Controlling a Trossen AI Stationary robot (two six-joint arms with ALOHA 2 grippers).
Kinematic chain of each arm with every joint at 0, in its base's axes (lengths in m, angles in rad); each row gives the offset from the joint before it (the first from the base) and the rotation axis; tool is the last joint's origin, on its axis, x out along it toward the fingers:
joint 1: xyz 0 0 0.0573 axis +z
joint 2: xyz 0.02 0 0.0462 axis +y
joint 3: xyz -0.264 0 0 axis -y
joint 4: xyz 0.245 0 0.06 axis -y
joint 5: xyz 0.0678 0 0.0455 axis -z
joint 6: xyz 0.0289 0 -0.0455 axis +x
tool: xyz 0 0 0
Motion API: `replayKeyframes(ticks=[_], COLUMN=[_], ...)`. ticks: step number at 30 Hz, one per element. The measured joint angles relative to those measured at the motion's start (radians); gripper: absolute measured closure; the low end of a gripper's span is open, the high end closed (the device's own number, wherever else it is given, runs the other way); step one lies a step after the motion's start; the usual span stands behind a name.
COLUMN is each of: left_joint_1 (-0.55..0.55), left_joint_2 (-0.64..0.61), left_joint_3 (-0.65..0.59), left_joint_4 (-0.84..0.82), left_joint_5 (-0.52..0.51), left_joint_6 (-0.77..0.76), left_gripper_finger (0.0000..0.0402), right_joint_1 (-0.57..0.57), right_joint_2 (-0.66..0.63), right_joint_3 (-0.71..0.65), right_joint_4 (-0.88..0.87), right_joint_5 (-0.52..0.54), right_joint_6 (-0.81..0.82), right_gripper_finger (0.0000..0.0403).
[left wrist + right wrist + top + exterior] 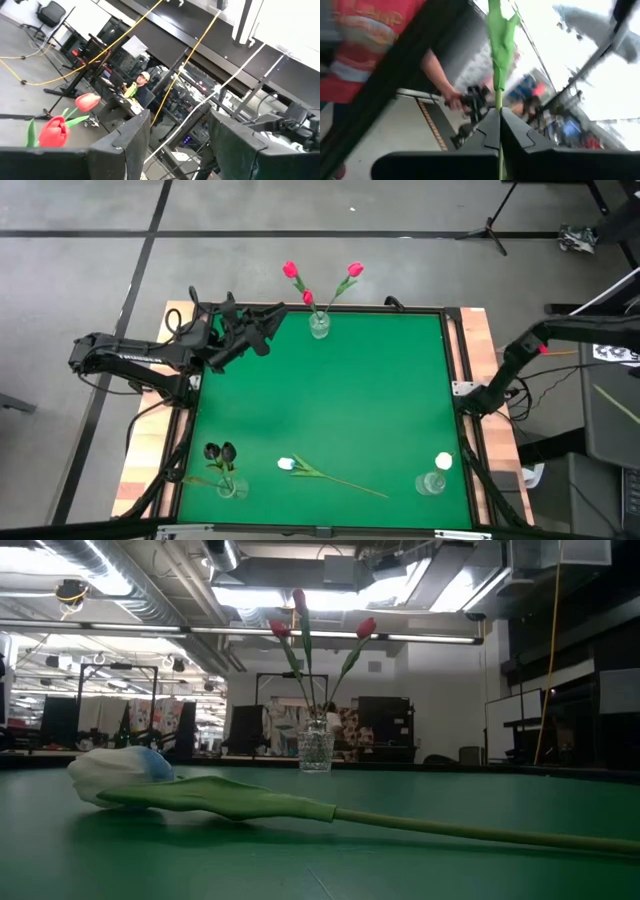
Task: Sort flowers into vase by color
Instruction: Put the top white flower into the bottom right transparent vase
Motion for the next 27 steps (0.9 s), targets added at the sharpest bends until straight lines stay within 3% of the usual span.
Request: replayKeyframes(ticks=[3,8,11,12,16,23,27], left_joint_1=[-0.012,-0.028,-0.027,-0.027,-0.027,-0.027,-0.027], left_joint_2=[0.0,0.0,0.0,0.0,0.0,0.0,0.0], left_joint_3=[0.0,0.0,0.0,0.0,0.0,-0.001,-0.001], left_joint_4=[0.0,-0.001,-0.003,-0.004,-0.006,-0.077,-0.143], left_joint_5=[-0.019,-0.032,-0.039,-0.04,-0.04,-0.04,-0.04], left_joint_6=[0.0,0.006,0.008,0.014,0.027,-0.034,-0.079], left_gripper_finger=[0.0208,0.0208,0.0208,0.0208,0.0208,0.0208,0.0208], right_joint_1=[-0.024,-0.127,-0.158,-0.167,-0.221,-0.345,-0.475], right_joint_2=[-0.057,-0.148,-0.191,-0.206,-0.315,-0.492,-0.54], right_joint_3=[-0.057,-0.137,-0.197,-0.233,-0.457,-0.886,-1.098], right_joint_4=[-0.178,-0.653,-0.932,-0.949,-0.908,-0.909,-0.749], right_joint_5=[0.131,0.13,0.075,0.079,0.083,0.092,0.092], right_joint_6=[0.261,0.9,1.295,1.4,1.474,1.901,2.042], right_gripper_finger=[0.0403,0.0403,0.0403,0.0403,0.0403,0.0403,0.0403])
